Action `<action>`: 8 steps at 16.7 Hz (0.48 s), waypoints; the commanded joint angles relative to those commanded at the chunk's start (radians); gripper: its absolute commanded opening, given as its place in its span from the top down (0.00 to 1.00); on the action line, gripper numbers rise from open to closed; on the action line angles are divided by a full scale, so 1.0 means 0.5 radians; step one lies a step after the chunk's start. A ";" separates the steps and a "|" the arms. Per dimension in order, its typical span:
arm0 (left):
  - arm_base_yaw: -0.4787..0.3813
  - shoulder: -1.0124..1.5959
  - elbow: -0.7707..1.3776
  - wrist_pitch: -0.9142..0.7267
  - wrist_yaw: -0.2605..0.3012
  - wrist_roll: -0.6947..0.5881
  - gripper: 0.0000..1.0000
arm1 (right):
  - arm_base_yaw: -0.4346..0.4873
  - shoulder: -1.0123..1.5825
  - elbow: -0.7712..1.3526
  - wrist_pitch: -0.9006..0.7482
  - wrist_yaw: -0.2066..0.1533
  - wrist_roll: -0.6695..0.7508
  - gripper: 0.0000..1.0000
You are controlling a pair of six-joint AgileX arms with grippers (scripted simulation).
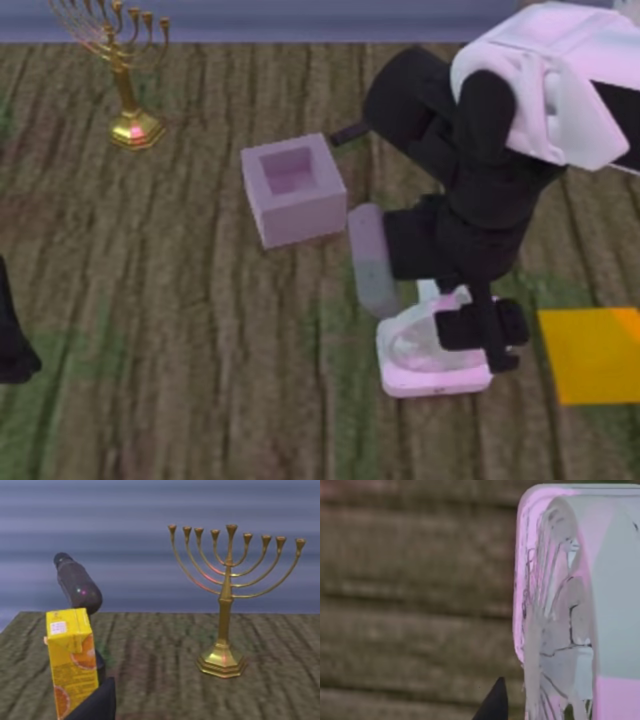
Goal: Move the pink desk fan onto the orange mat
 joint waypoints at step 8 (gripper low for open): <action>0.000 0.000 0.000 0.000 0.000 0.000 0.00 | 0.000 0.000 0.000 0.000 0.000 0.000 1.00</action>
